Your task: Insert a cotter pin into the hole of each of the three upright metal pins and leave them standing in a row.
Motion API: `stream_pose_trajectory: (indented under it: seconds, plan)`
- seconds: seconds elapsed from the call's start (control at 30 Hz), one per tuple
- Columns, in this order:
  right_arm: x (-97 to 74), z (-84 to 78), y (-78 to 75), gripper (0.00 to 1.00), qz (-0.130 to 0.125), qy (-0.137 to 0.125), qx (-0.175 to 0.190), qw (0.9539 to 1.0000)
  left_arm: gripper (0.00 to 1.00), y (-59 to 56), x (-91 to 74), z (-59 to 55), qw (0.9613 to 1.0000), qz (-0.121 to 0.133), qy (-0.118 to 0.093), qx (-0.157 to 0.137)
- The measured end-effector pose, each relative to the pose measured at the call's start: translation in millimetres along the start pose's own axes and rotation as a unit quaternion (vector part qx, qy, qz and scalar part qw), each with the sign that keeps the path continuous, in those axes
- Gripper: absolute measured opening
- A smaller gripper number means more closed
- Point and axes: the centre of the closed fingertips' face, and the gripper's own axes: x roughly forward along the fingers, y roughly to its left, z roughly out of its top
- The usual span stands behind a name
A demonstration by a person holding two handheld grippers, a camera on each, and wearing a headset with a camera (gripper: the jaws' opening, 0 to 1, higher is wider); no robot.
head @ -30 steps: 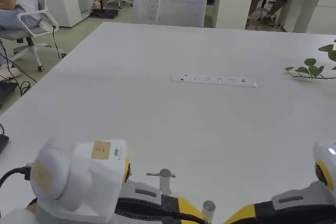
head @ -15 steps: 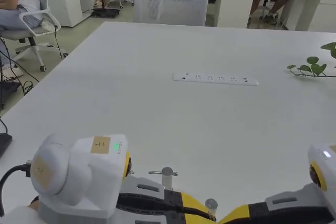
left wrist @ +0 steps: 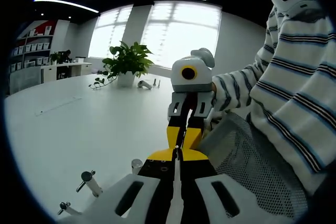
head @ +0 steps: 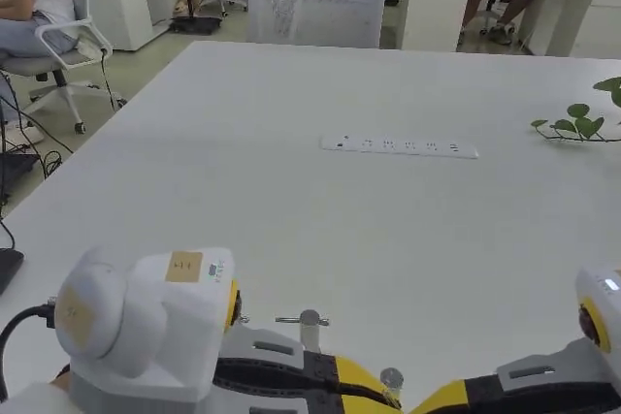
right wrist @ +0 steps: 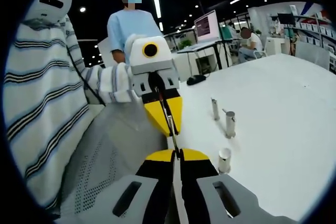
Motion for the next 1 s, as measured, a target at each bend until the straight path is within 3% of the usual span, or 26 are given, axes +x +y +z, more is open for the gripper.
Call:
stream_pose_trajectory:
  seconds: [0.47,1.0]
  plan:
    - [-9.9,6.9,6.4,0.05,0.017,0.009,-0.012,0.9998,0.0,-3.9,-0.9,0.9,0.9998,-0.01,-0.004,-0.014]
    - [-16.3,7.4,14.0,0.04,0.033,0.068,-0.061,0.9952,0.0,-11.5,1.2,-4.6,0.9995,-0.027,0.007,-0.016]
